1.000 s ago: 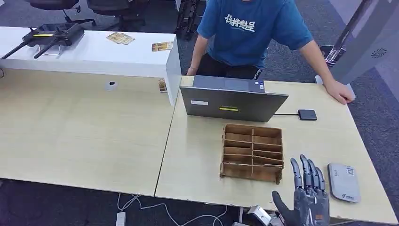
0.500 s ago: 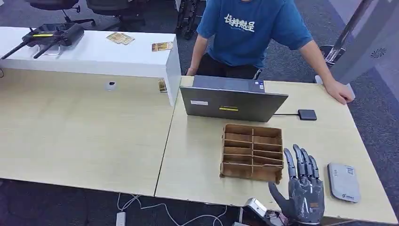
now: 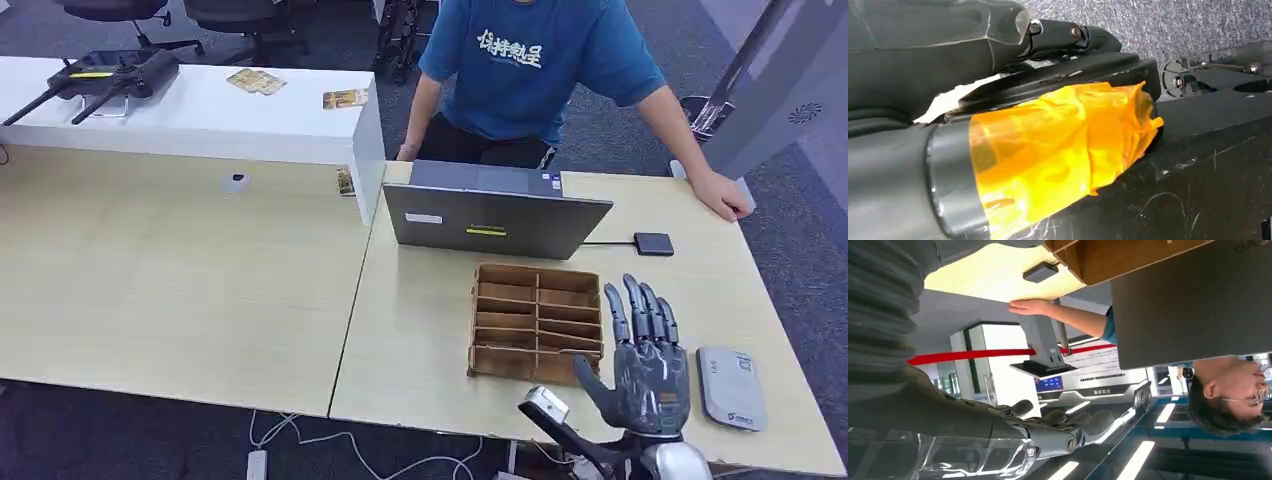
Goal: Pass the card to the sensor for recognition and then transmit it.
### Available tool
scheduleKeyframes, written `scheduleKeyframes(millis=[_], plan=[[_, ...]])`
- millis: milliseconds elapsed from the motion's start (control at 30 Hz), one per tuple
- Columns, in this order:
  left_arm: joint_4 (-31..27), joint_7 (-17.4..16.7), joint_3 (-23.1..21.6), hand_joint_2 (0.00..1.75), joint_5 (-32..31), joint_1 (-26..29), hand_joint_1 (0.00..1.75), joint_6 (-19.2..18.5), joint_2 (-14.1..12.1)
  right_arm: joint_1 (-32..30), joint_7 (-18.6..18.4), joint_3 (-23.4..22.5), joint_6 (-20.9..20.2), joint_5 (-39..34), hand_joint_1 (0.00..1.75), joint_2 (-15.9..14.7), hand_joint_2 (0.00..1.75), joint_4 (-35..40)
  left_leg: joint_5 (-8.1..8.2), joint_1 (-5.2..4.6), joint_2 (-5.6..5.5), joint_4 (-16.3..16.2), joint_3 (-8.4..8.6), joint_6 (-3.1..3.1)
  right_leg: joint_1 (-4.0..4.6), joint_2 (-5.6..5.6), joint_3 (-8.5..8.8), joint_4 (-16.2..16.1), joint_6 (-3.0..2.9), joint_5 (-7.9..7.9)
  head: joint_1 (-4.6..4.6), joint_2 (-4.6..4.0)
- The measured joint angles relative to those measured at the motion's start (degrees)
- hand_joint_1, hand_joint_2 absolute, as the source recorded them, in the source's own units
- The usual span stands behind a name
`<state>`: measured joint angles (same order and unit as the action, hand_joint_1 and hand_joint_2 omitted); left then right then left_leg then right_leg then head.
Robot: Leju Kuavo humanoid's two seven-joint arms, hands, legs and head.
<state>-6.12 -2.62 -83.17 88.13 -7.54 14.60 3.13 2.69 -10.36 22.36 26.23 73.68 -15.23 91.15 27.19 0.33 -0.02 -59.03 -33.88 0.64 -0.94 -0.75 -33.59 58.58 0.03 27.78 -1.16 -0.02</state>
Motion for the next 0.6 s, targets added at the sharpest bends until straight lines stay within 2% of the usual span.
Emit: scheduleKeyframes(millis=[400,600], plan=[[0.00,-0.15,0.00,0.00,0.11,-0.03,0.00,0.04,-0.02,2.70,-1.47,0.22,-4.00,-1.47,0.00,-0.02,1.75,-3.96,0.00,0.00,0.00,0.00,0.01,0.00,0.00,0.00,0.00,0.00,0.00,0.00,0.00,0.00],[0.00,-0.15,0.00,0.00,0.50,-0.04,0.00,0.04,-0.02,2.63,-1.77,0.31,-4.37,-1.64,0.00,-0.39,1.75,-4.24,0.00,0.00,0.00,0.00,0.01,0.00,0.00,0.00,-0.01,0.00,0.00,0.00,0.00,0.00]])
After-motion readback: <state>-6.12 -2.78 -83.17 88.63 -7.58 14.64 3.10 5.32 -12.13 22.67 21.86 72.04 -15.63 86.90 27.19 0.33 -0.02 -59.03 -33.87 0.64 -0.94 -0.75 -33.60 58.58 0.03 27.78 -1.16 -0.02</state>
